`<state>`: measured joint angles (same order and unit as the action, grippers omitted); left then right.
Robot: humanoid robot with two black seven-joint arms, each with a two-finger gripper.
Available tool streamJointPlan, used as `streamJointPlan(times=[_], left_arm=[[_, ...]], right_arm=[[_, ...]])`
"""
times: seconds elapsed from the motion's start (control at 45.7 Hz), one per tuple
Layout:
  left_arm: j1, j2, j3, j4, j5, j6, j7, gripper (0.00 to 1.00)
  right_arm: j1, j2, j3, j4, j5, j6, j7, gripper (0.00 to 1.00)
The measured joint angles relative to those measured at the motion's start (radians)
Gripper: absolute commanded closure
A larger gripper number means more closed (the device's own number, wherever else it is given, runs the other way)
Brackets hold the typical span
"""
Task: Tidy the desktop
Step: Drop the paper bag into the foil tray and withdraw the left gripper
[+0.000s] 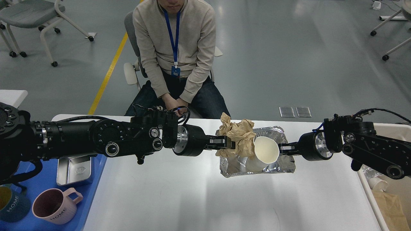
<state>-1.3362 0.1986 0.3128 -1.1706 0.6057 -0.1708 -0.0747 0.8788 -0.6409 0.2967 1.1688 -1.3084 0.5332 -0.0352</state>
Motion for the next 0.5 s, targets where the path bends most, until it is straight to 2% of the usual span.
streamJointPlan(times=[0.153, 0.504], left_arm=[[0.000, -0.011, -0.004, 0.002, -0.021, 0.009, -0.001, 0.10], [-0.009, 0.033, -0.005, -0.002, -0.058, -0.005, -0.005, 0.07]], right_arm=[[-0.001, -0.002, 0.001, 0.001, 0.000, 0.000, 0.001, 1.00], [-0.001, -0.004, -0.001, 0.000, 0.000, 0.001, 0.002, 1.00]])
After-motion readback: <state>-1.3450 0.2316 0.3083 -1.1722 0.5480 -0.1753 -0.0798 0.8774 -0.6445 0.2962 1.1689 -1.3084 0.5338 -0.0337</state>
